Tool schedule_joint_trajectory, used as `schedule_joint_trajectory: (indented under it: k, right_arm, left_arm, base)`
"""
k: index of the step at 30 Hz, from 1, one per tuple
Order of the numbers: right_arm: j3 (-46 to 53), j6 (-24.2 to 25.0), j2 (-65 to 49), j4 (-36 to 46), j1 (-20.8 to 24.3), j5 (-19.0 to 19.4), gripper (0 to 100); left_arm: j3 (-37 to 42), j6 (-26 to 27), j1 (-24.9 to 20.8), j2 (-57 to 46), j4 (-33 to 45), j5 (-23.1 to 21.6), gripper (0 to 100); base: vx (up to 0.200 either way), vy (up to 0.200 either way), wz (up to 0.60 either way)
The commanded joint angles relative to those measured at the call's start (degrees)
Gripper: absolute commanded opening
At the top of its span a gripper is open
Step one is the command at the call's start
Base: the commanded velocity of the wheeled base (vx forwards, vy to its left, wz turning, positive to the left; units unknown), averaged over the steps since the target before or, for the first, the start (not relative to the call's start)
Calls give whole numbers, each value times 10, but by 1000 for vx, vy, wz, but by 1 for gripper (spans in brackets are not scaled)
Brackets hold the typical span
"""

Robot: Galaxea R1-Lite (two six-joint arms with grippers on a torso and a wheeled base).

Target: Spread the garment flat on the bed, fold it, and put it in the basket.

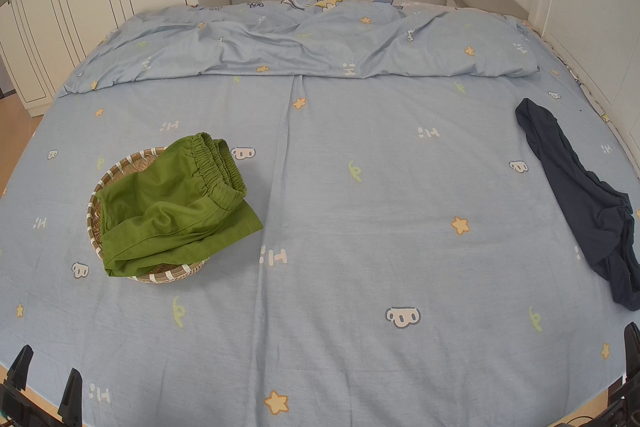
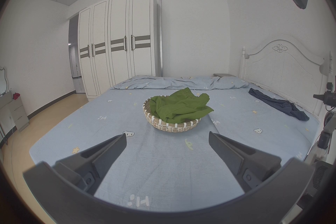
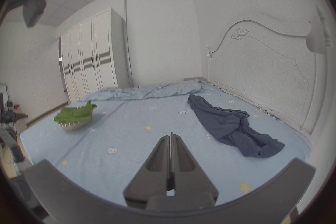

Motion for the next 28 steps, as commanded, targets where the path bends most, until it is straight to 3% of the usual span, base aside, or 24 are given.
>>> schedule_joint_trajectory:
  k: [1, 28]
  right_arm:
    - [6, -11, -7, 37, -1, -7, 0]
    - [9, -16, -6, 25, -1, -5, 0]
  left_arm:
    - [10, 0, 1, -7, 0, -1, 100]
    - [10, 0, 0, -7, 0, 0, 100]
  base:
    - [0, 0, 0]
    - [0, 0, 0]
